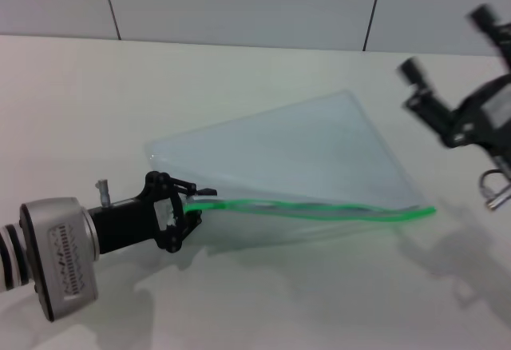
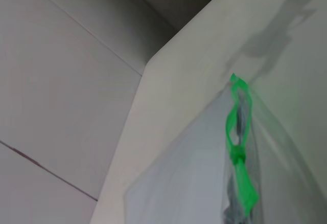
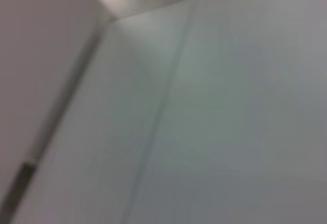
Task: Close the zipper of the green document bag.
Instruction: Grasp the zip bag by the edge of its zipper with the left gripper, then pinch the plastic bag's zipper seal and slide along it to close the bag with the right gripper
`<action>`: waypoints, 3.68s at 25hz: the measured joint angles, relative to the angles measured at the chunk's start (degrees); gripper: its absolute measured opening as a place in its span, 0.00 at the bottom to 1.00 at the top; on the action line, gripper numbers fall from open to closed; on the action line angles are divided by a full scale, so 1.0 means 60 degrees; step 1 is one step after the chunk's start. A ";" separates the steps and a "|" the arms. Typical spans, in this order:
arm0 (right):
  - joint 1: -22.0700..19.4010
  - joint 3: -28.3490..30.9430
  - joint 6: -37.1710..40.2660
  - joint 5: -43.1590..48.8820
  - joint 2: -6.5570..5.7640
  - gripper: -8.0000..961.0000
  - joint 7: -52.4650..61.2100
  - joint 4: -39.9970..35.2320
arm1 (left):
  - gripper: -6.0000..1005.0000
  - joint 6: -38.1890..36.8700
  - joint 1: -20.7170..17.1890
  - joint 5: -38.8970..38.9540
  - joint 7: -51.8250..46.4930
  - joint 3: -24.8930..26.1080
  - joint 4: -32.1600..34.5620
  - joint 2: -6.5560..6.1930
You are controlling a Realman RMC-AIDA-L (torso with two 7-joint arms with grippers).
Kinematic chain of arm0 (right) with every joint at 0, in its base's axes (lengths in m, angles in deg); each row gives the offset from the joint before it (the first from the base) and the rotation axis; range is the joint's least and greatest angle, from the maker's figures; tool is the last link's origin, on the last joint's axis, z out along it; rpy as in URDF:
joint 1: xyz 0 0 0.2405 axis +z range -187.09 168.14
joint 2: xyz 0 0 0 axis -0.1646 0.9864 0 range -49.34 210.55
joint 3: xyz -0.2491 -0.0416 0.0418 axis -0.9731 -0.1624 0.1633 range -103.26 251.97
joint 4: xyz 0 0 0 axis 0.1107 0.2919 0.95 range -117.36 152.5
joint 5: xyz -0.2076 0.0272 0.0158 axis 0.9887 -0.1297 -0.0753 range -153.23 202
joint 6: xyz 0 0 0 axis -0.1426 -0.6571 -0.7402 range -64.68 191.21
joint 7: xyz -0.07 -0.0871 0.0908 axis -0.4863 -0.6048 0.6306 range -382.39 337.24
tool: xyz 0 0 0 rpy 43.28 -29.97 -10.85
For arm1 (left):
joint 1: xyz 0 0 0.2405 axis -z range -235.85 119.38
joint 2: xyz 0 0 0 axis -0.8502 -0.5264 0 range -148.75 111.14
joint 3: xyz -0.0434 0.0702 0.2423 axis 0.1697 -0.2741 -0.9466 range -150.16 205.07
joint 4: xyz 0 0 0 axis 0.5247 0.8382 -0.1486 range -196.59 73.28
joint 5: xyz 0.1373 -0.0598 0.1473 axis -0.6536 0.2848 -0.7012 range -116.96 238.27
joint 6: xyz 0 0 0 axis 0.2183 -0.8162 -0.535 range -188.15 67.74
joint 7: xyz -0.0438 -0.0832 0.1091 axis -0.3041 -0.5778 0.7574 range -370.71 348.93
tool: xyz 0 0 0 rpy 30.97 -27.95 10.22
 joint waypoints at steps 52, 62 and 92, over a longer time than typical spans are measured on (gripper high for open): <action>0.3765 -0.2402 -0.6075 0.3370 -0.0044 0.66 0.0079 0.1006 | 0.06 -0.0884 -0.0053 -0.0136 -0.0985 -0.0118 0.0024 -0.0678; 0.3761 -0.2378 -0.6166 0.3354 -0.0035 0.43 -0.0345 0.1031 | 0.06 -0.0894 0.0000 -0.0146 -0.0987 -0.0171 0.0025 -0.0655; 0.3805 -0.2349 -0.6159 0.3297 -0.0017 0.20 -0.0991 0.1359 | 0.08 -0.0794 0.0093 -0.0146 -0.0987 -0.0236 0.0025 -0.0615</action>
